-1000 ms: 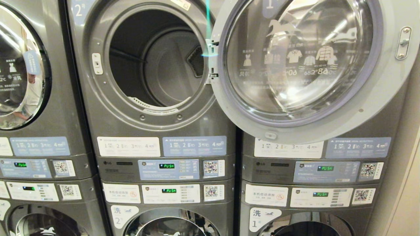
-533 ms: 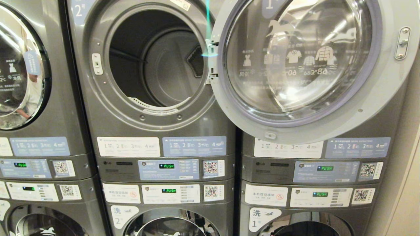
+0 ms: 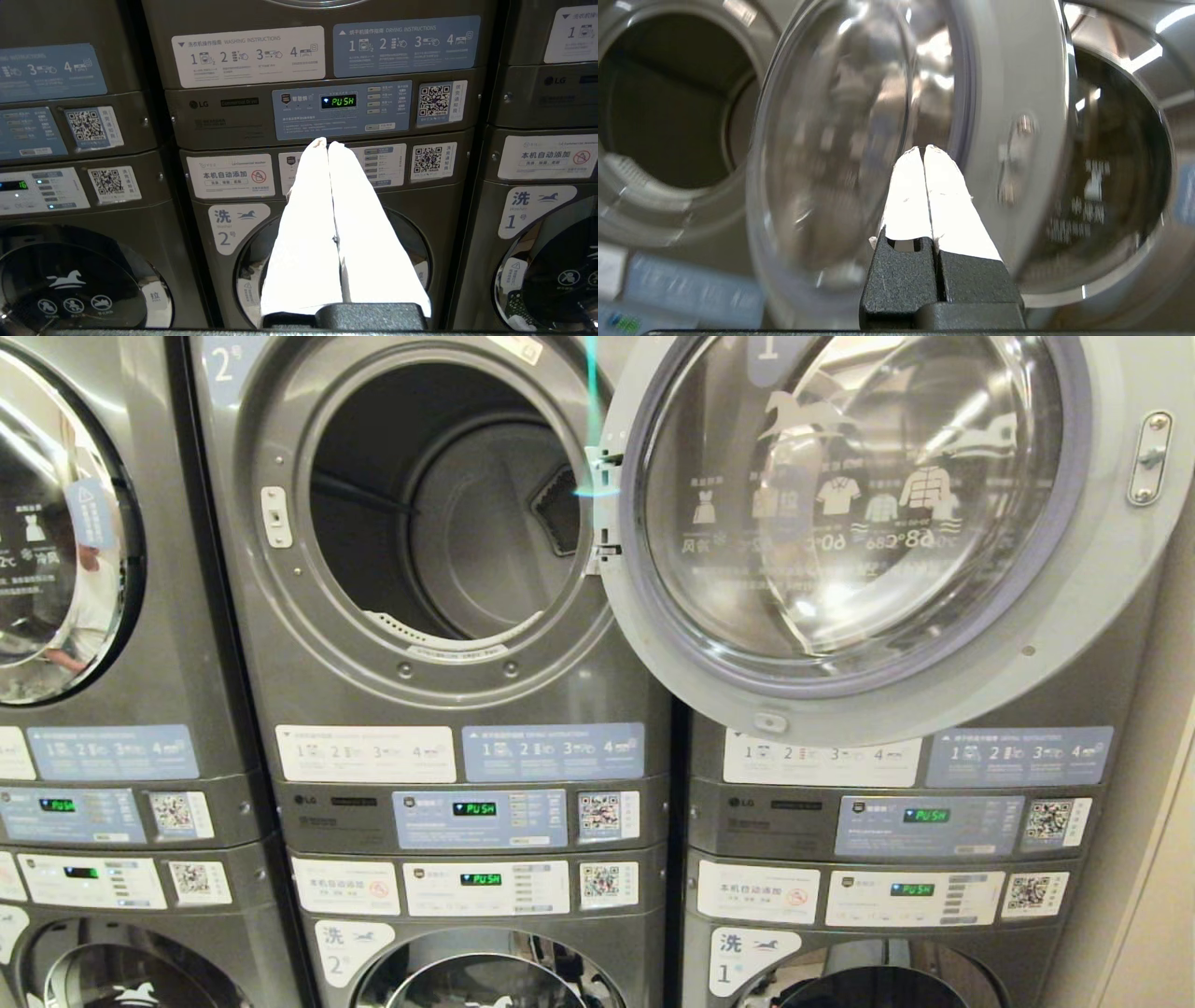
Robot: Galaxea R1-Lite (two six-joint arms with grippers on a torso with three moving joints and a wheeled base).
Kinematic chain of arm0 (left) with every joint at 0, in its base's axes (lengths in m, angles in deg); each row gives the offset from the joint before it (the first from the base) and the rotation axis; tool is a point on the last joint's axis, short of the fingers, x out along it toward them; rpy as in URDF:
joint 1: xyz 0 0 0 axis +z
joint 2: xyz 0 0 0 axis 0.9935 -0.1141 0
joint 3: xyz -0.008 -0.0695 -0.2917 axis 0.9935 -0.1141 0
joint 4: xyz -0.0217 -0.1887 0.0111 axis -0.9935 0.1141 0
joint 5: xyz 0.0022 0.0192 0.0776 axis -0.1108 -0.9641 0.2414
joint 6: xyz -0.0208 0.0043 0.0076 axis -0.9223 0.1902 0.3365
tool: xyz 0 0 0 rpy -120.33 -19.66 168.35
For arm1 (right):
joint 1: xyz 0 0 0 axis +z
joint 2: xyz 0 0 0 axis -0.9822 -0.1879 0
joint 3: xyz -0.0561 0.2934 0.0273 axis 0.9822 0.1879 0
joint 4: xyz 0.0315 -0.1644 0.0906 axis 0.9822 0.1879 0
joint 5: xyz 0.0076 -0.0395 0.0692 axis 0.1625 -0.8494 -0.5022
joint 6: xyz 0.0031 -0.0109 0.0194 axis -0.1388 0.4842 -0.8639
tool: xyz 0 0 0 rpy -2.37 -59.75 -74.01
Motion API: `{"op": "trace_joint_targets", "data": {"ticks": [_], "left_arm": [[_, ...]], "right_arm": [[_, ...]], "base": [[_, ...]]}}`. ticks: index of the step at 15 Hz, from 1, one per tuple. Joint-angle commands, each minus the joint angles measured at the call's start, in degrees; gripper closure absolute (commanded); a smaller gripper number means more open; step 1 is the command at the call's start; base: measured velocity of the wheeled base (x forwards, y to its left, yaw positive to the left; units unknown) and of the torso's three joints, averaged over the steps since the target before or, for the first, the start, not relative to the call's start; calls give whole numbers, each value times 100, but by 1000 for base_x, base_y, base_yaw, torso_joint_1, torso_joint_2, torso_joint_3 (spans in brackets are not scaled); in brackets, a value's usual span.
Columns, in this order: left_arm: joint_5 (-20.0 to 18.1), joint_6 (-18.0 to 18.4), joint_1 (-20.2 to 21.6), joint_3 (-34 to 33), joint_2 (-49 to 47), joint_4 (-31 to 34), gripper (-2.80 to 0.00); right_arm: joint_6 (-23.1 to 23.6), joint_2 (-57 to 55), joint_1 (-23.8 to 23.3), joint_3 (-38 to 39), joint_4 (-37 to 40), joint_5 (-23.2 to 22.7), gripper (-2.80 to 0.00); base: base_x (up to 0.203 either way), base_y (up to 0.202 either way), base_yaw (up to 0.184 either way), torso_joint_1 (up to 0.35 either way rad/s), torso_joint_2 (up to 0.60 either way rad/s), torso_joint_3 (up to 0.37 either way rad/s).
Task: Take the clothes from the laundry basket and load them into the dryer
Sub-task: Open the dryer
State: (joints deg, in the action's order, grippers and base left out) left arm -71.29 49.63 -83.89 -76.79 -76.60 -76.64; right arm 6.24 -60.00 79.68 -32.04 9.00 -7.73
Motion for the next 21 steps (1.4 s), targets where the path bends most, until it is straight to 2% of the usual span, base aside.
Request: {"op": "trace_joint_targets", "data": {"ticks": [1,10,15,21], "left_arm": [[22,-80,0,0,10,-1,0],[114,-225,0,0,10,-18,0],[120,-225,0,0,10,-27,0],[123,-261,0,0,10,-27,0]], "right_arm": [[15,-1011,17,-329,-383,1,0],[153,-2161,17,-833,-617,1339,0],[158,-2938,-19,-1041,-1089,1570,0],[176,-2670,-11,-957,-1331,1618,0]], "base": [[0,0,0,0,0,0],[0,0,0,0,0,0],[0,0,0,0,0,0],[0,0,0,0,0,0]]}}
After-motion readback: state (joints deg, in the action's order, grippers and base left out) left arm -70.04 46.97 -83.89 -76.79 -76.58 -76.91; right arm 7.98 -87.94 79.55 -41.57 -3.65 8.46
